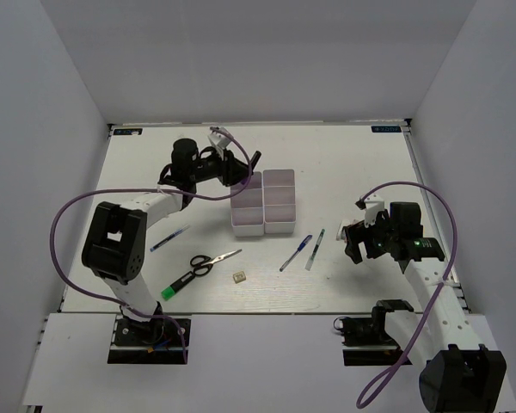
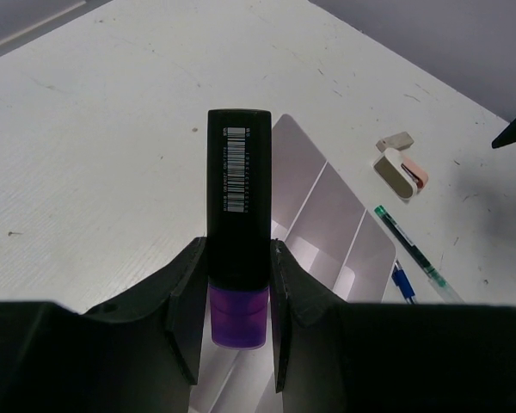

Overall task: Sort the stationery into containers
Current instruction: Place the pen in the storage box.

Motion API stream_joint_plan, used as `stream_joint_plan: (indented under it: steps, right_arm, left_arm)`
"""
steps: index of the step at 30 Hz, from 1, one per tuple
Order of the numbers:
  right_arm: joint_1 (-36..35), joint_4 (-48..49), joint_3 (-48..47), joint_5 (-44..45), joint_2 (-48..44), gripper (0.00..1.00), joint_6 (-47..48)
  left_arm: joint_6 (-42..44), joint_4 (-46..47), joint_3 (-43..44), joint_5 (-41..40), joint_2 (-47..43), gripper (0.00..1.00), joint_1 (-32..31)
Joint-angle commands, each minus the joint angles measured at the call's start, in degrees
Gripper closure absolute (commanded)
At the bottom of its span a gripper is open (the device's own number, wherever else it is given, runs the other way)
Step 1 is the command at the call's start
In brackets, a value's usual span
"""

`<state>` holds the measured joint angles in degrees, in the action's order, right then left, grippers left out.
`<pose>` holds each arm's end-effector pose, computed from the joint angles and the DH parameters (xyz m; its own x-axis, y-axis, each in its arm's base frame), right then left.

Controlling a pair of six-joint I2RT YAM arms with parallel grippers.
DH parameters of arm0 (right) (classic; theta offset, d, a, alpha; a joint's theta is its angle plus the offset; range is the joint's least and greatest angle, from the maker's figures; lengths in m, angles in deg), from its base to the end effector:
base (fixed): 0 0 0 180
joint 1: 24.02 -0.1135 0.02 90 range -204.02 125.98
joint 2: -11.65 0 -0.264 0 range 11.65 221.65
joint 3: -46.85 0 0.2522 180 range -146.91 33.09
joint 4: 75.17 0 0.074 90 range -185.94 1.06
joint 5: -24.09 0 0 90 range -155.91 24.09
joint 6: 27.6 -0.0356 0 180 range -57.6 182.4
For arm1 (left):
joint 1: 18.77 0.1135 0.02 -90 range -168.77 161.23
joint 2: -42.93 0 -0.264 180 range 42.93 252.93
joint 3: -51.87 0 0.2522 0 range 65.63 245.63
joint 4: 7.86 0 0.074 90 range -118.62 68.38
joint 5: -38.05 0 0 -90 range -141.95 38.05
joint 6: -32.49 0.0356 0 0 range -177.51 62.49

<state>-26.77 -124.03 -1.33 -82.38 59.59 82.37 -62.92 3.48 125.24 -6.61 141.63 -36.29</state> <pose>0.1662 0.0181 0.2294 -0.6248 -0.3579 -0.6940 -0.4752 0.8795 -0.0258 0.3585 -0.1397 0.2426 -0.3115 0.0288 -0.9498 0.8442 0.4673 -0.2627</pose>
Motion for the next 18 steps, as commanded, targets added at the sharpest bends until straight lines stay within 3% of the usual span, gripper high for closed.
stream_joint_plan:
  steps: [1, 5, 9, 10, 18]
  right_arm:
    - [0.02, -0.06, -1.36, -0.23, -0.04, 0.1, 0.25]
    - [0.02, 0.02, -1.36, -0.4, -0.04, 0.1, 0.25]
    - [0.11, -0.24, -1.53, -0.67, -0.13, 0.1, 0.42]
    - [0.11, -0.33, -1.45, -0.76, -0.3, 0.1, 0.34]
    - [0.19, -0.59, -1.53, -0.85, -0.57, 0.1, 0.51]
  left_arm:
    - [2.15, 1.09, -0.64, -0.6, -0.43, 0.99, -0.76]
    - [3.12, 0.82, -1.52, -1.66, -0.35, 0.92, -0.85]
    - [4.18, -0.66, -1.52, -2.98, -0.35, 0.79, -1.03]
    - [4.53, -0.84, -1.17, -3.24, -0.52, 0.71, -1.03]
    - [7.25, -3.74, -0.11, -5.0, -1.66, 0.53, -1.81]
